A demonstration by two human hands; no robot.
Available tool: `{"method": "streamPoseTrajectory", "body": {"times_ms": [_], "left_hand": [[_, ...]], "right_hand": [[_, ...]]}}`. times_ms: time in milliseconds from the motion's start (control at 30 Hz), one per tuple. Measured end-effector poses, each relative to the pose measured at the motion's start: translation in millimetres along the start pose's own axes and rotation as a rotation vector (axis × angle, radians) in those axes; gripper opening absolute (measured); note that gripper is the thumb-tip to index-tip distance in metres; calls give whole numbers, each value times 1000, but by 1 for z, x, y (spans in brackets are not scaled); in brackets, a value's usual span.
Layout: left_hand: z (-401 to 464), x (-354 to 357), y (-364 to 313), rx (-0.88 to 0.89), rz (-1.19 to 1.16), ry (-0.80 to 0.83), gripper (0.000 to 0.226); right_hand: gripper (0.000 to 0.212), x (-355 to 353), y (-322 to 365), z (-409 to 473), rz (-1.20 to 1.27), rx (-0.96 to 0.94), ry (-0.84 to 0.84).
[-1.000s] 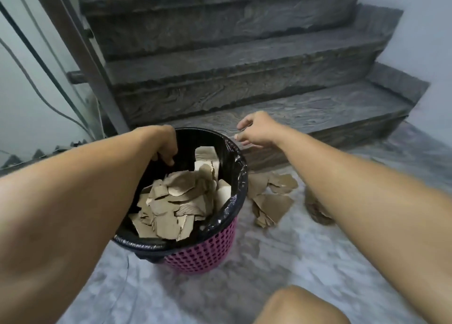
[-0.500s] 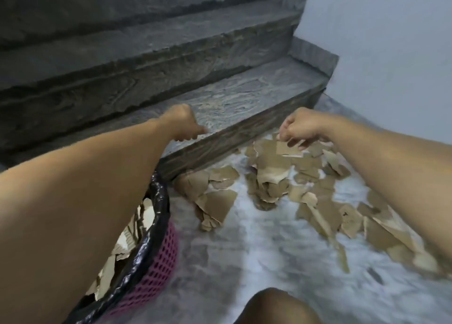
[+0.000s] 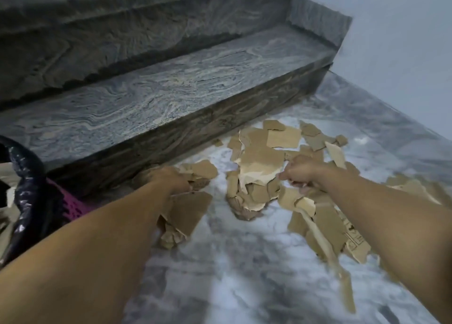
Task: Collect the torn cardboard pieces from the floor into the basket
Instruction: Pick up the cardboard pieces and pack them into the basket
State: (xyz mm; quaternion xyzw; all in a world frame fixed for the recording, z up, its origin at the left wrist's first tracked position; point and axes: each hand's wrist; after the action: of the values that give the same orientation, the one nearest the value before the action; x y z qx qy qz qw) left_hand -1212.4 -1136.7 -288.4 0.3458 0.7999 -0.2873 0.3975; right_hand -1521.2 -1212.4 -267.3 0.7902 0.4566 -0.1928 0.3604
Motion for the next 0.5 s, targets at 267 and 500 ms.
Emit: {"method": "streamPoseTrajectory", "body": {"times_ms": [267, 500], "left_hand": [[58, 40, 37, -209, -391, 144, 123], [90, 76, 54, -190, -291, 53, 153]], "right_hand": [[145, 68, 21, 48, -39, 153, 8], [149, 87, 30, 50, -144, 177, -188]]}}
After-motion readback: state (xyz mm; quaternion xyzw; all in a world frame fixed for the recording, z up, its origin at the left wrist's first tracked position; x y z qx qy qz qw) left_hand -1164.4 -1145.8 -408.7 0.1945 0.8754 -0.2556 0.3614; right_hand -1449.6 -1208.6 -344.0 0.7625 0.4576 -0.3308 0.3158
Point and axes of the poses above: each hand's wrist, its own z-axis towards the middle knuckle, its own x-axis out of the palm, y = z × x, and after that the axes turned 1 degree about -z, right-handed
